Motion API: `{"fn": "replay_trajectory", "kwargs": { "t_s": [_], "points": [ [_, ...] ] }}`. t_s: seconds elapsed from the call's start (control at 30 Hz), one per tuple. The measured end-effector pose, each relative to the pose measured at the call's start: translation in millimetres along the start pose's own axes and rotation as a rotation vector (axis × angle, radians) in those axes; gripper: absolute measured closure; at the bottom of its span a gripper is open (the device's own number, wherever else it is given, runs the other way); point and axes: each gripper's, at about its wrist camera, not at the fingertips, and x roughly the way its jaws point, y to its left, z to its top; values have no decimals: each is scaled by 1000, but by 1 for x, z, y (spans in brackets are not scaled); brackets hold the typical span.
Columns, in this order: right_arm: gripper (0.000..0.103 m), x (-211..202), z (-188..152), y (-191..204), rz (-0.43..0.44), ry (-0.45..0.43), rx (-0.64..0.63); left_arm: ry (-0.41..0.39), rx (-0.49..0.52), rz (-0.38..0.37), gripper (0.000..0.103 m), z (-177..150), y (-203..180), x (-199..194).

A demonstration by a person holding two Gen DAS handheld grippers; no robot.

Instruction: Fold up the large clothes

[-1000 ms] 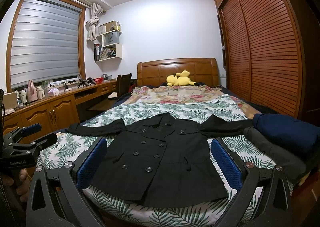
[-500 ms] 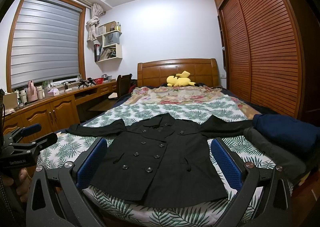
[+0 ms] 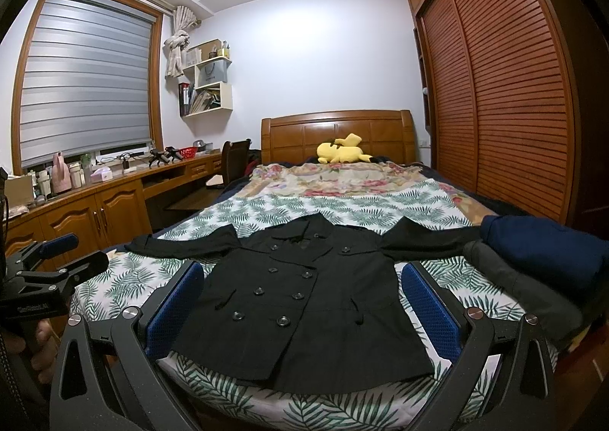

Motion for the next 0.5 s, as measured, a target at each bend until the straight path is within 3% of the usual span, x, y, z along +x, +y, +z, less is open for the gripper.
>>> {"fn": "replay_trajectory", "kwargs": {
  "t_s": [0.5],
  "points": [
    [0, -1, 0, 0, 2, 2, 0, -2, 0, 1, 0, -1, -4, 3]
  ]
}}
